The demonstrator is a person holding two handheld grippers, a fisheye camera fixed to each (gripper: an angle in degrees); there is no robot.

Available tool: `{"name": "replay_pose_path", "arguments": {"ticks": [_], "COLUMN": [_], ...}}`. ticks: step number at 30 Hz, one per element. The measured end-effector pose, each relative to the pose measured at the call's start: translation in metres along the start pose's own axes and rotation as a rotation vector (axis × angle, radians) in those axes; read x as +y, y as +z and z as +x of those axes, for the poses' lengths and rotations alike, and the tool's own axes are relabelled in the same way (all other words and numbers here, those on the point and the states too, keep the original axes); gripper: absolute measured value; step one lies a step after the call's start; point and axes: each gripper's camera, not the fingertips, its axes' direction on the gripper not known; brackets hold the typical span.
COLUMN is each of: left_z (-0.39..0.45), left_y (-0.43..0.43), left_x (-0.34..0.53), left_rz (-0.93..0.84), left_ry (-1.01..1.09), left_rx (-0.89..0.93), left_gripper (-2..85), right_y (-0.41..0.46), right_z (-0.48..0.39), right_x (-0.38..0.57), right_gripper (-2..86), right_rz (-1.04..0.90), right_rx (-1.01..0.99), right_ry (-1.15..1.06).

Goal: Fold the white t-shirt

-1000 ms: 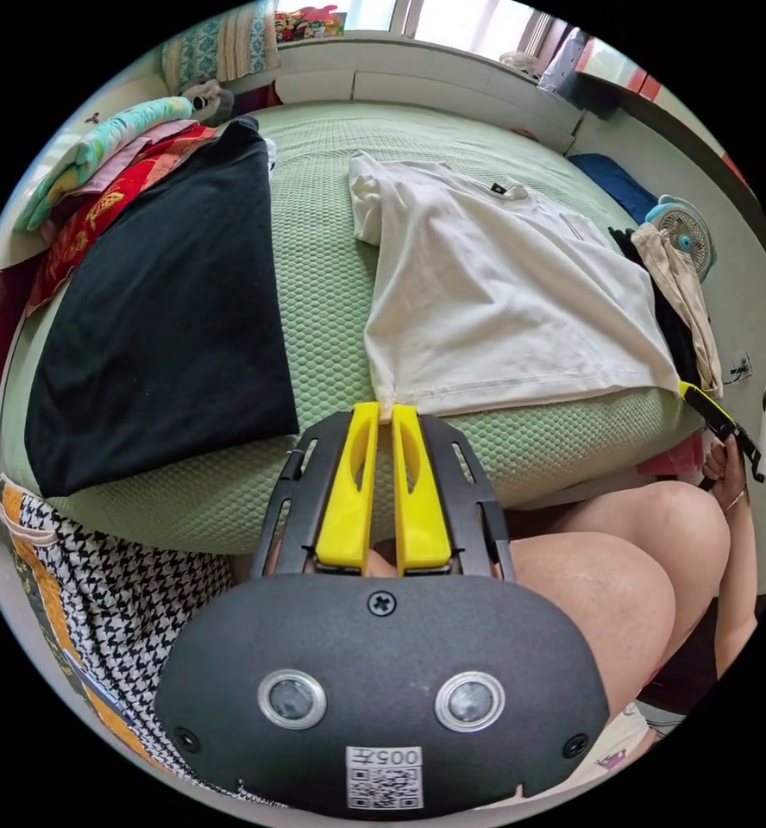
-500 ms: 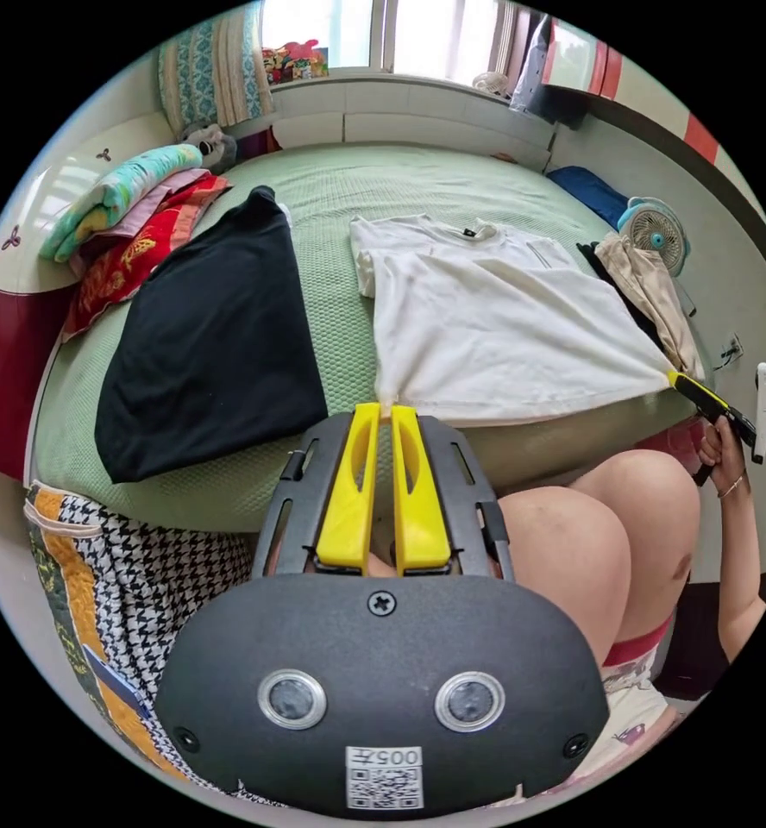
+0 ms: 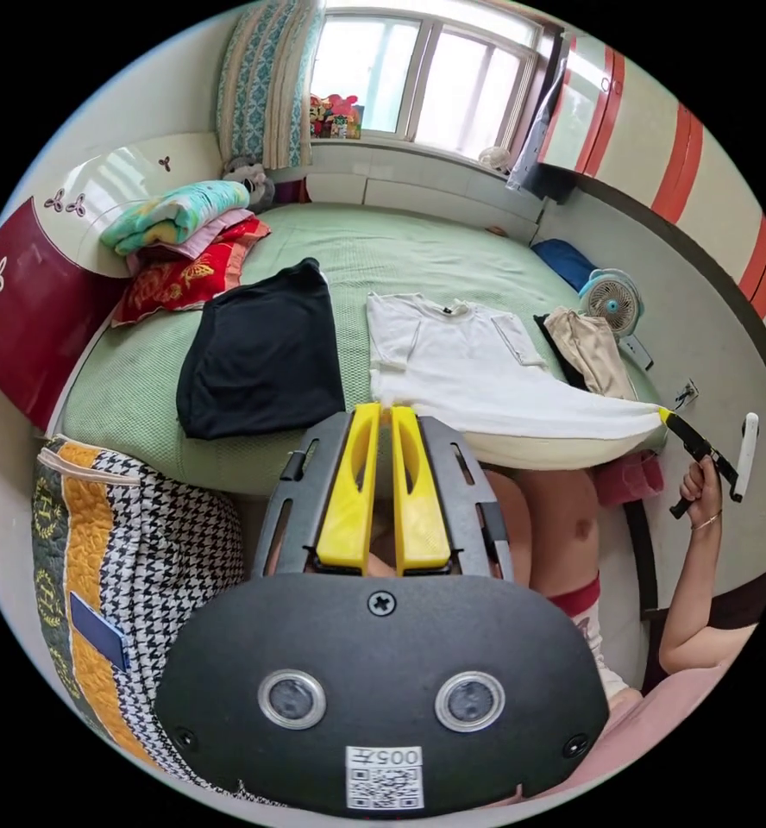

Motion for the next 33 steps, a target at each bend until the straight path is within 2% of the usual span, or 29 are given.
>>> {"name": "replay_pose_path", "arguments": {"ticks": [5, 19, 33], "left_z": [-0.003, -0.016, -0.022], "left_y": [-0.032, -0.080, -0.014], "left_x": [0.020, 0.042, -0.015], "left_rz": [0.010, 0.028, -0.064], "left_ry": [-0.007, -0.013, -0.009], "left_rx": [-0.002, 0.023, 0.017], "left_gripper": [3.4, 3.1, 3.1], "right_y": [-0.036, -0.067, 0.004], "right_z": [-0.002, -0.011, -0.013], "right_x": [0.018, 0.034, -0.007], "right_gripper": [0.4, 2.5, -0.3], "right_rz": [0.019, -0.027, -0.106], "right_rx": [-0.018, 0.012, 0.055], "right_ry": [0.002, -0.019, 0.013]}}
